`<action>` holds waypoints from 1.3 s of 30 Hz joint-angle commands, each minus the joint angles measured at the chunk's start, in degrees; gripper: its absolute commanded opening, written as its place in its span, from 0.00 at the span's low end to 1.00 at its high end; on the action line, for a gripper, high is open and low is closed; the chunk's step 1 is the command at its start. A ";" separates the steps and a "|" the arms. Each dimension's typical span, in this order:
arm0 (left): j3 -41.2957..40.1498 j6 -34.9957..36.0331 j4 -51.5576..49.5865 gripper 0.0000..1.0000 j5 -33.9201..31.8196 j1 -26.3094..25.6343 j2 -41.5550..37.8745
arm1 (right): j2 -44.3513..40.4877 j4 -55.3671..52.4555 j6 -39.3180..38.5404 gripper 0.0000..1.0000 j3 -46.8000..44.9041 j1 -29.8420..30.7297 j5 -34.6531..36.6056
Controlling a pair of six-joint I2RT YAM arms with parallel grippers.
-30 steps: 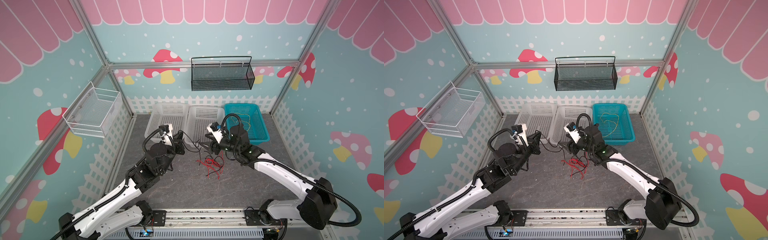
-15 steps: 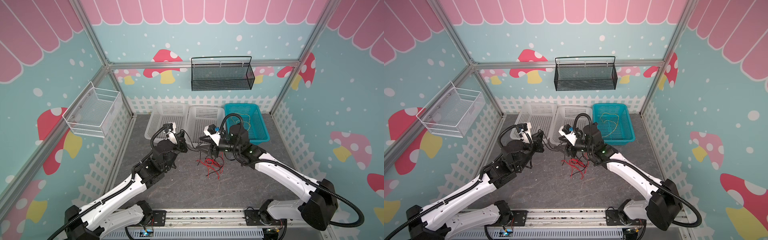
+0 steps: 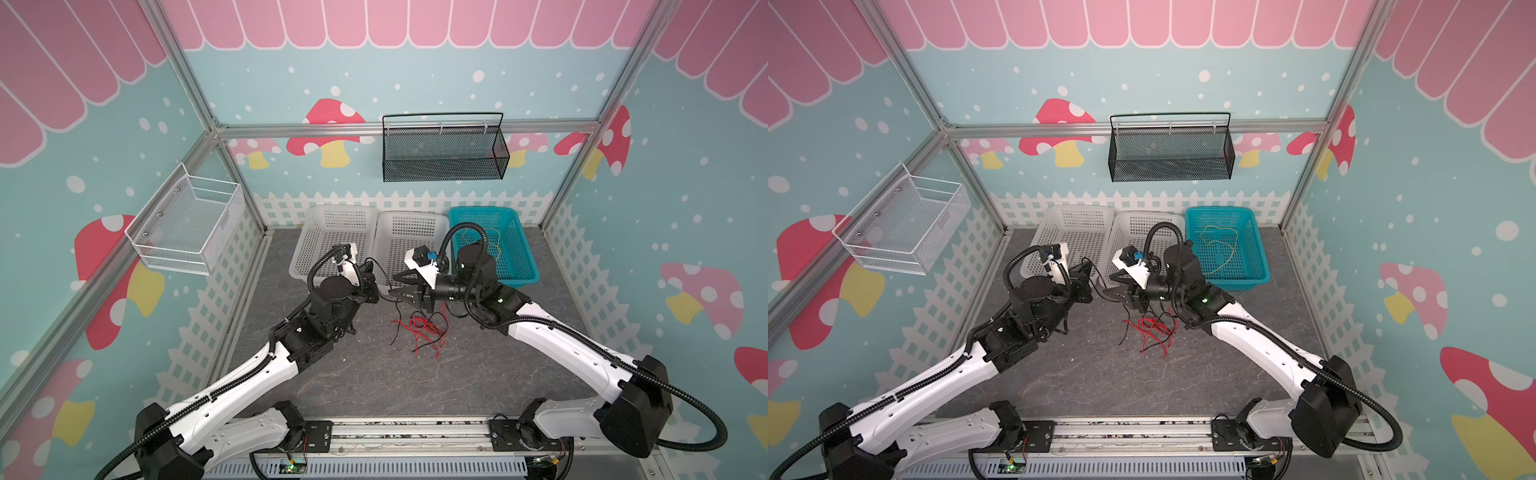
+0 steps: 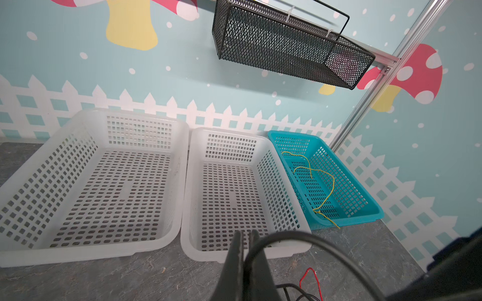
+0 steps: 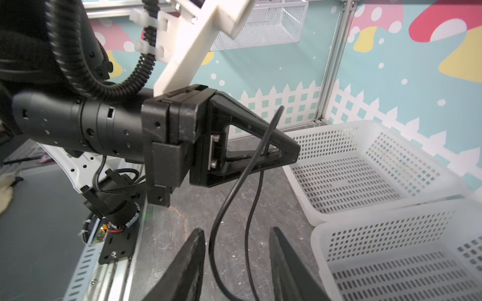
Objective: Untangle and sort cables by color
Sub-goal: Place the cable in the container.
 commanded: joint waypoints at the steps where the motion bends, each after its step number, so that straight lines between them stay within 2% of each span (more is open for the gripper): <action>1: 0.90 -1.10 -0.66 0.00 0.81 0.20 -0.19 | 2.48 -1.15 -0.28 0.28 2.93 0.47 -0.90; 2: 0.82 -1.08 -0.64 0.00 0.76 0.20 -0.19 | 2.98 -1.50 -0.34 0.24 3.44 0.47 -1.32; 5: 0.64 -0.82 -0.55 0.00 0.68 0.20 -0.10 | 3.98 -1.97 -0.61 0.02 5.02 0.55 -0.77; 6: 0.42 -0.79 -0.50 0.00 0.57 0.20 -0.10 | 4.15 -2.06 -0.52 0.00 5.44 0.60 0.98; 12: -2.34 -1.12 -1.90 0.00 -1.13 0.29 -1.57 | 5.15 -4.09 -1.08 0.00 10.74 0.47 12.14; 19: -6.65 -2.06 -3.20 0.30 -2.84 1.01 -5.46 | 9.11 -8.03 -3.29 0.00 23.05 0.14 24.00; 23: -8.39 -2.64 -3.09 0.47 -2.78 1.43 -7.06 | 12.87 -11.35 -4.79 0.00 32.48 -1.43 26.86; 27: -9.59 -2.94 -3.02 0.58 -1.60 1.52 -7.41 | 16.93 -13.02 -5.07 0.00 39.92 -4.30 27.27; 33: -11.11 -3.69 -3.50 0.60 -2.91 1.61 -8.13 | 21.57 -13.76 -4.91 0.00 43.71 -7.74 25.10; 39: -12.36 -3.66 -3.95 0.60 -3.54 1.84 -9.34 | 24.22 -12.62 -5.03 0.00 38.00 -9.29 26.17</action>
